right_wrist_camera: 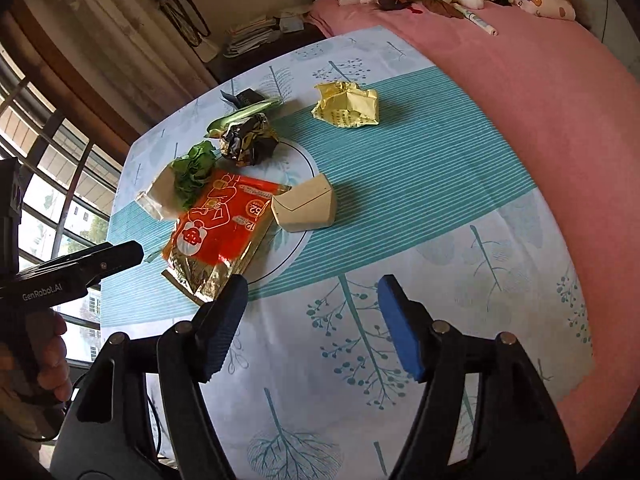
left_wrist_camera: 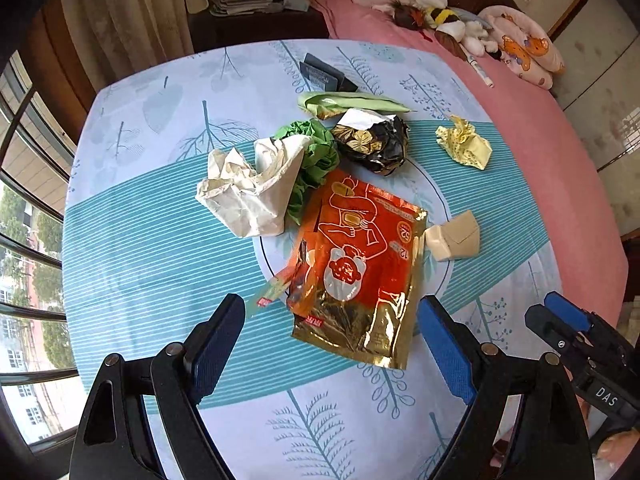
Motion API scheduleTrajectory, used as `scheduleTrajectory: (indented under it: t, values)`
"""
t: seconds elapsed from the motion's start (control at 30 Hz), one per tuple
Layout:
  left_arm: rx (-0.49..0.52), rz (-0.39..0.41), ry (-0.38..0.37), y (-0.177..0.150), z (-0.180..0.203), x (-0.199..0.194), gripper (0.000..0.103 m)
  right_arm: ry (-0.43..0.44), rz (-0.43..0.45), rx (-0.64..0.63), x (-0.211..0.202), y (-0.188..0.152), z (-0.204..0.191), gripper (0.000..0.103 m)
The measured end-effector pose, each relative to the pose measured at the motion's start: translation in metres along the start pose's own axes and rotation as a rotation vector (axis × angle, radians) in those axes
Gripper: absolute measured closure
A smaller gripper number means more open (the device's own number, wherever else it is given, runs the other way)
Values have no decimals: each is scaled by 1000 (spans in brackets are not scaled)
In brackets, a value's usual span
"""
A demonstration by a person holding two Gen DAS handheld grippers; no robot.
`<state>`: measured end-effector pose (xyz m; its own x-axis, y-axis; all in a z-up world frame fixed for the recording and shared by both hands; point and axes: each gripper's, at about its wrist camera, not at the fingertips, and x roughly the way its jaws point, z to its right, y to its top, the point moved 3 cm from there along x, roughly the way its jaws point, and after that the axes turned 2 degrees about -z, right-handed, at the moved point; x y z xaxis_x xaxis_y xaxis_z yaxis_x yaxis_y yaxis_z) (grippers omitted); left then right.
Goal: Collect trash
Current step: 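Grasp the red-orange snack packet with the left gripper while the right grasps the beige paper box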
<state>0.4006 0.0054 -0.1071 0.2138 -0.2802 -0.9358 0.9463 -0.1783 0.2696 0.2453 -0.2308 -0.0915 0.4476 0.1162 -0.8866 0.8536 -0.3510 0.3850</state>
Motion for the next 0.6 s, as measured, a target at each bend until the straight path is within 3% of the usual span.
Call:
scheduleTrajectory:
  t: [0.2, 0.43, 0.6]
  values:
    - [13, -89, -15, 17, -2, 58, 14, -35, -24, -4, 49, 25, -8, 29]
    - [42, -144, -39, 20, 12, 88, 17, -70, -32, -71, 82, 44, -20, 25]
    - [118, -133, 35, 23, 27, 95, 26, -93, -43, -126, 99, 50, -23, 24]
